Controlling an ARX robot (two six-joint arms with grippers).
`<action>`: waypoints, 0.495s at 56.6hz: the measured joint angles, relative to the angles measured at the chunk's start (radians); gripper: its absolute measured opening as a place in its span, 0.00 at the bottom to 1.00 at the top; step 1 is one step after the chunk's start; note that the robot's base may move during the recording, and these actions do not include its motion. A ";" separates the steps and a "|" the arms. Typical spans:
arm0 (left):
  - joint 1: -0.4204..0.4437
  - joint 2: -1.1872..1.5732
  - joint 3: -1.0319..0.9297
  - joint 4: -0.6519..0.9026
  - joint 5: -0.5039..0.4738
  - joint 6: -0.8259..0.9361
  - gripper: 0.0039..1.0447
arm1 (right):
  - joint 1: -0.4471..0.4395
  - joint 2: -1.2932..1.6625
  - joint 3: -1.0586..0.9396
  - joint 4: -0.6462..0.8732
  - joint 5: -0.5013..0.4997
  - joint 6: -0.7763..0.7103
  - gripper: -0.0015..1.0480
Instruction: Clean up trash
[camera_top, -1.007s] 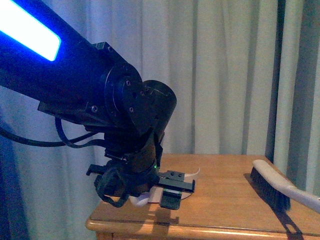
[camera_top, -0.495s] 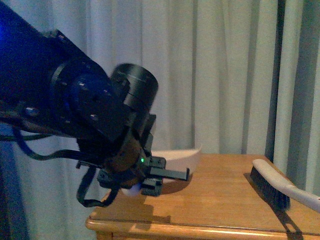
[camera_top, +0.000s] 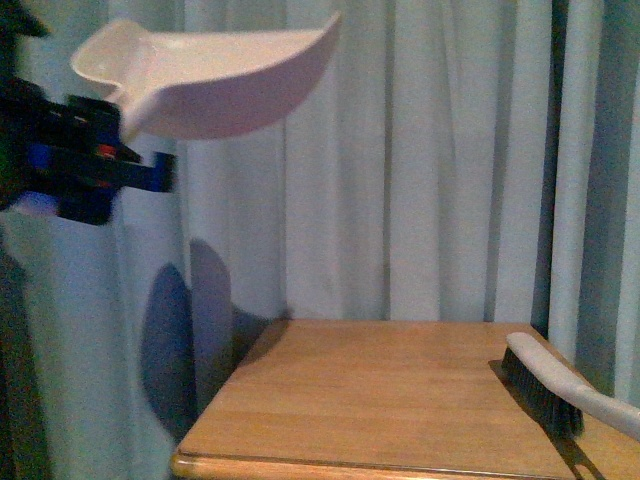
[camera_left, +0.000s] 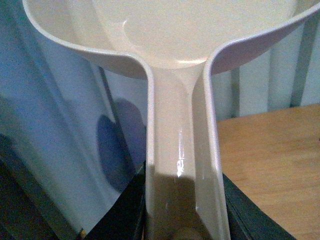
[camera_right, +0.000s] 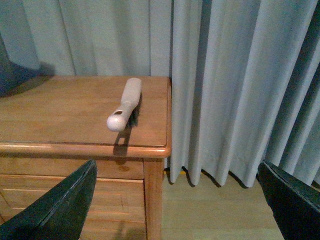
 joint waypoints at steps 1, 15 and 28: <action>0.011 -0.029 -0.021 0.005 0.010 0.006 0.26 | 0.000 0.000 0.000 0.000 0.000 0.000 0.93; 0.157 -0.367 -0.262 0.035 0.138 0.011 0.26 | 0.000 0.000 0.000 0.000 0.000 0.000 0.93; 0.398 -0.646 -0.426 0.014 0.413 -0.040 0.26 | 0.000 0.000 0.000 0.000 0.000 0.000 0.93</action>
